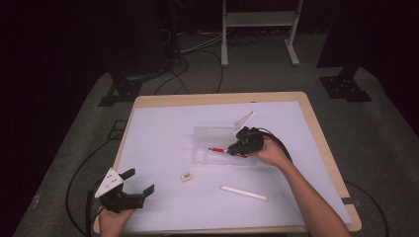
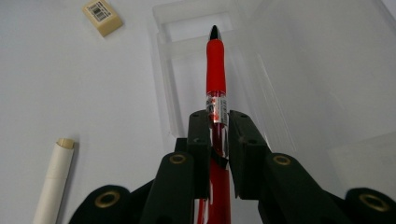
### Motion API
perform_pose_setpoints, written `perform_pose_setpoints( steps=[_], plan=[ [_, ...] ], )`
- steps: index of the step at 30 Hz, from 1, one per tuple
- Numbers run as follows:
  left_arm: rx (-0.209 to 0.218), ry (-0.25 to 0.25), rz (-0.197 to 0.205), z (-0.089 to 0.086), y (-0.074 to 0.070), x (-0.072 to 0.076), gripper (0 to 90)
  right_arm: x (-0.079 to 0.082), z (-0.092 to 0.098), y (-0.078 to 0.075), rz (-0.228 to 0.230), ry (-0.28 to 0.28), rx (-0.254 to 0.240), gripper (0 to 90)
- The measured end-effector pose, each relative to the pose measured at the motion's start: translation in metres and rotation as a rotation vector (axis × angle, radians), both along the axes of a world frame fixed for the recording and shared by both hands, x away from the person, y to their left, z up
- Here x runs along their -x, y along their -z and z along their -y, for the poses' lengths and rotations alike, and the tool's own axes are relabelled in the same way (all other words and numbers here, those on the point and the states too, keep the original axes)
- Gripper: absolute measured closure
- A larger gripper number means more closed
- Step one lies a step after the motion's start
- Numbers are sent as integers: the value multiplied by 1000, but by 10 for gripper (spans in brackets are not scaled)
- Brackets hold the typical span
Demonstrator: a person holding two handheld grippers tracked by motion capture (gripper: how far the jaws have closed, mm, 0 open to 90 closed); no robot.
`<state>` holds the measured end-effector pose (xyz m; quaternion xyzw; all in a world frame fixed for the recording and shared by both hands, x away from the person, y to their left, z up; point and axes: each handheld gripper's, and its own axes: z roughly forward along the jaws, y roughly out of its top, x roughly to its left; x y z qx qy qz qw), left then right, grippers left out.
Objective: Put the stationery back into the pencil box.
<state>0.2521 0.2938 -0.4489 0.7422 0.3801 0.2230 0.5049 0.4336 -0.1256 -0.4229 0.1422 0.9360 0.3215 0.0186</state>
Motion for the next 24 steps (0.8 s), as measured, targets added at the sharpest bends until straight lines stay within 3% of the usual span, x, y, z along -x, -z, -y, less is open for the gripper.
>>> perform_pose_setpoints(
  steps=[24],
  plan=[
    [6, 2, 0, 0, 0, 0, 34, -9, 1, 16, -33, 16, 36, 785]
  ],
)
